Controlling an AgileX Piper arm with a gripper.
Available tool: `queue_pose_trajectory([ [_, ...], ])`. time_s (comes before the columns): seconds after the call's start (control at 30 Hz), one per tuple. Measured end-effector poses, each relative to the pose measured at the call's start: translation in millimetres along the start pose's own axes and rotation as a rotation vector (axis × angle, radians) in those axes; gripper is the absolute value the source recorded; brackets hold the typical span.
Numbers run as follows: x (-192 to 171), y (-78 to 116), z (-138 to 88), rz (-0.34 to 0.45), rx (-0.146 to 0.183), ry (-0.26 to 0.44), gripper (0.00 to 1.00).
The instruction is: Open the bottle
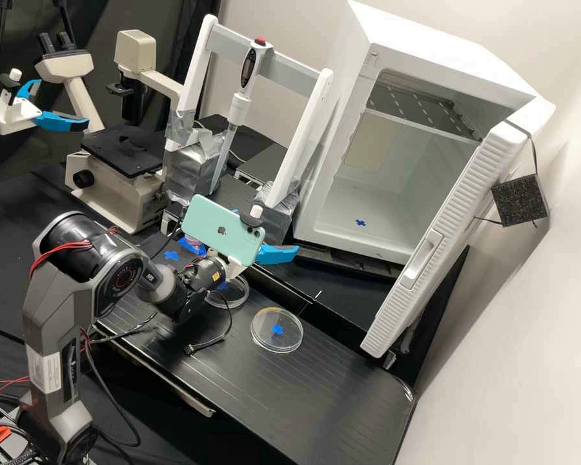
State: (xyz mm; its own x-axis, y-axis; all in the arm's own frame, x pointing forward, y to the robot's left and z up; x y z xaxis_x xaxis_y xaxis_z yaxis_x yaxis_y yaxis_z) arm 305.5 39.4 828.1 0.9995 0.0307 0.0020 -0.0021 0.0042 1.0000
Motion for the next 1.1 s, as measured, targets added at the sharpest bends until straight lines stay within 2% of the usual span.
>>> queue_pose_trajectory([
  [0.27, 0, 0.0, 0, 0.0, 0.002, 0.0, 1.0],
  [0.43, -17, -1.0, -2, -0.011, 0.005, 0.014, 1.0],
  [0.7, -57, -3.4, -27, 0.013, 0.025, 0.175, 1.0],
  [0.8, -64, -12.3, -38, -0.012, 0.008, 0.231, 1.0],
  [0.9, -67, -24.5, -46, -0.055, -0.028, 0.268, 1.0],
  [0.97, -66, -31.8, -47, -0.078, -0.053, 0.271, 1.0],
  [1.1, -62, -40.1, -41, -0.1, -0.063, 0.237, 1.0],
])
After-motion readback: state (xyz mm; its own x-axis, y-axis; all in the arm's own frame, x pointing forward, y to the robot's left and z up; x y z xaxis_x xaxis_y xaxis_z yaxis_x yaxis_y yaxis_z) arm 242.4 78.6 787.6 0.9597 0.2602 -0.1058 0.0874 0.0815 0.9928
